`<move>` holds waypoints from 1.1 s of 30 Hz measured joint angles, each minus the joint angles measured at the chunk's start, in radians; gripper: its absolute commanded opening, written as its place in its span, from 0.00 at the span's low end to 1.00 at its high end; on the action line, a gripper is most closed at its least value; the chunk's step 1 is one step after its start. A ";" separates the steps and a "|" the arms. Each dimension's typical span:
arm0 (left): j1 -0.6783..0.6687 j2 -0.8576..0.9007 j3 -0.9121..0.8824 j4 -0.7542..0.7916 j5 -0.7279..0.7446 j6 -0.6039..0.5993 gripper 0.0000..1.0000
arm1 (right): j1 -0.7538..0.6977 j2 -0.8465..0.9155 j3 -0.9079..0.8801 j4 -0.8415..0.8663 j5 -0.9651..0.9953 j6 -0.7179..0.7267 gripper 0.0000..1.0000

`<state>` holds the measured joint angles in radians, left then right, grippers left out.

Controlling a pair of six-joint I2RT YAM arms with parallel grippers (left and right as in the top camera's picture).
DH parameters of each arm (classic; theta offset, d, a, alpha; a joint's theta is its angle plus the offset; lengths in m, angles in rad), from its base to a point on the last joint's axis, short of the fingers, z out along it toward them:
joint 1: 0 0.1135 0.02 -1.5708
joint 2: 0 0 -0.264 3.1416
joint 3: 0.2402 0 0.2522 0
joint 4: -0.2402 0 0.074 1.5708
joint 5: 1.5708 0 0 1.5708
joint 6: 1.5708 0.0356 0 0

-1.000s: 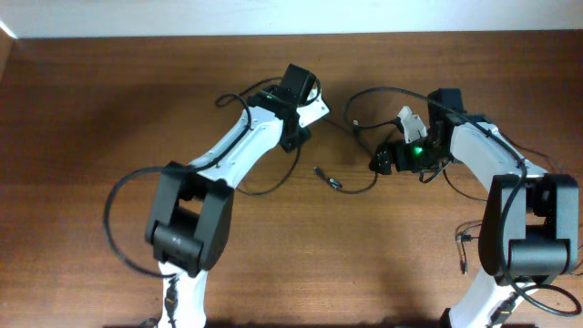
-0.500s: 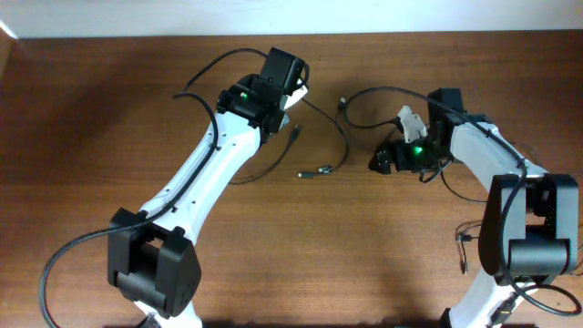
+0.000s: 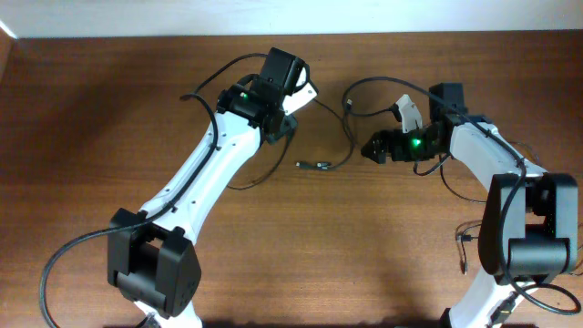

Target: Untangle cables

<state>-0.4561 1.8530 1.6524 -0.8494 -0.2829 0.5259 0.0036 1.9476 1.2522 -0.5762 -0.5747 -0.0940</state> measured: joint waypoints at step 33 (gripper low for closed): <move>0.000 0.000 0.000 0.000 0.004 0.000 0.00 | -0.100 0.045 0.002 -0.066 -0.126 0.008 0.94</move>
<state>-0.4561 1.8530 1.6524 -0.8497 -0.2790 0.5259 -0.0967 1.9930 1.2537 -0.6426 -0.7010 -0.0860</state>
